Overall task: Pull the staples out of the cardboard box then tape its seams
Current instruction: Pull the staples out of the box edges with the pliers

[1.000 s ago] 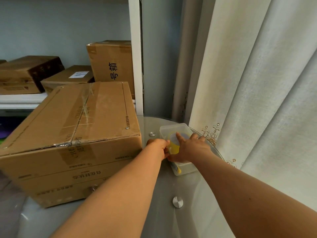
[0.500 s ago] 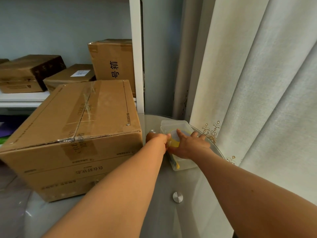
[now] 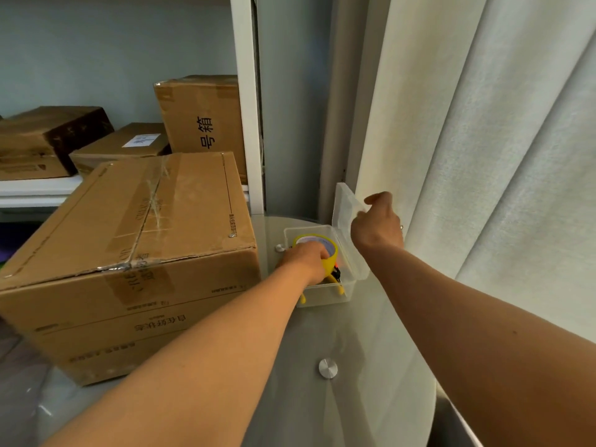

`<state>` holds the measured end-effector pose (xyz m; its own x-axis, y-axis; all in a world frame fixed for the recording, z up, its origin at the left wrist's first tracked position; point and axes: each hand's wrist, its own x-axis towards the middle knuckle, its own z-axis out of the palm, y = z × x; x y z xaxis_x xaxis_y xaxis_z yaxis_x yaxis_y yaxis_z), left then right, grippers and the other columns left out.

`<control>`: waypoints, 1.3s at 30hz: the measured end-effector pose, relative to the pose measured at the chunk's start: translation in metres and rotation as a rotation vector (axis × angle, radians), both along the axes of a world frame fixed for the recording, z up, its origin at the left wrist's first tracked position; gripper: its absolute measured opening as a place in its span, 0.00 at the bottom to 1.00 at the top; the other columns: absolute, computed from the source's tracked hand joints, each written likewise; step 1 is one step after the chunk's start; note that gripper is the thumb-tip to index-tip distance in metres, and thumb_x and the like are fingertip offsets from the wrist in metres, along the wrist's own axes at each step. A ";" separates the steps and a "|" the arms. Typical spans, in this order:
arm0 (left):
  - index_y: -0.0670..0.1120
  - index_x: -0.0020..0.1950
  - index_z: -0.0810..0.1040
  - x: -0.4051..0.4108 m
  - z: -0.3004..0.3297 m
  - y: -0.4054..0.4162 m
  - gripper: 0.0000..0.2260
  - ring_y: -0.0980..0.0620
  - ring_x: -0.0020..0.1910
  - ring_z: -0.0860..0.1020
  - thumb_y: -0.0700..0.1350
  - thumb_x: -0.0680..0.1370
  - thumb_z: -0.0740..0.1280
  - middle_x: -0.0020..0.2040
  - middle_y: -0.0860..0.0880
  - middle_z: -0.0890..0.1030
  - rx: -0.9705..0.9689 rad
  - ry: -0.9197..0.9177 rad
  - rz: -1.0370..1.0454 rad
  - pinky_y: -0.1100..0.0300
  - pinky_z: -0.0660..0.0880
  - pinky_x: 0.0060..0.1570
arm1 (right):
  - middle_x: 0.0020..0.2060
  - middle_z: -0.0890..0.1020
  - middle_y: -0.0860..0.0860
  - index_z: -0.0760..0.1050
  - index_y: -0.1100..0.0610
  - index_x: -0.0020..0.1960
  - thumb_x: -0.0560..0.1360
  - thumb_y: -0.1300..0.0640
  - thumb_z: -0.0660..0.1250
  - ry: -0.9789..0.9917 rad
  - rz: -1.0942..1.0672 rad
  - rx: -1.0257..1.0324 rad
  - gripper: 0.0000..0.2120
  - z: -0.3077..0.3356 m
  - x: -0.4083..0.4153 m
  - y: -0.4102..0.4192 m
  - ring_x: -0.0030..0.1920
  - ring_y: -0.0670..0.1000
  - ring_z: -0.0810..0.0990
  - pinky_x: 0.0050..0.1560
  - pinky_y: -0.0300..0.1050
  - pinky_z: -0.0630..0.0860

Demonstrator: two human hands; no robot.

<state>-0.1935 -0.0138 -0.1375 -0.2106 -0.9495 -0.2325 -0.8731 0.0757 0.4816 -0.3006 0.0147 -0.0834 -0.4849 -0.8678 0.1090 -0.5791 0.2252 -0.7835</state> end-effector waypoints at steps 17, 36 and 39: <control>0.43 0.65 0.75 0.000 -0.013 -0.010 0.16 0.46 0.66 0.71 0.44 0.79 0.65 0.67 0.44 0.74 -0.008 -0.219 0.085 0.55 0.67 0.63 | 0.64 0.75 0.55 0.67 0.49 0.72 0.76 0.57 0.65 0.553 0.398 0.339 0.24 -0.061 -0.003 -0.003 0.64 0.56 0.73 0.59 0.47 0.72; 0.44 0.68 0.71 0.017 0.060 -0.012 0.16 0.41 0.65 0.72 0.43 0.80 0.63 0.67 0.42 0.73 -0.329 -0.197 0.185 0.53 0.72 0.58 | 0.56 0.78 0.55 0.71 0.59 0.61 0.74 0.45 0.67 0.320 0.410 0.419 0.22 -0.045 0.036 -0.027 0.58 0.58 0.77 0.50 0.48 0.72; 0.43 0.69 0.70 0.015 0.062 -0.016 0.17 0.42 0.65 0.72 0.43 0.81 0.62 0.67 0.42 0.73 -0.330 -0.227 0.164 0.53 0.72 0.57 | 0.55 0.77 0.53 0.72 0.54 0.59 0.68 0.44 0.69 0.468 0.567 0.574 0.23 -0.075 0.050 -0.050 0.56 0.58 0.76 0.54 0.50 0.74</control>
<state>-0.1787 -0.0299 -0.0759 -0.0290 -0.9974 0.0663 -0.9673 0.0448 0.2496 -0.2510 -0.0357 -0.1587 0.0125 -0.9429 -0.3330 -0.9497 0.0930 -0.2990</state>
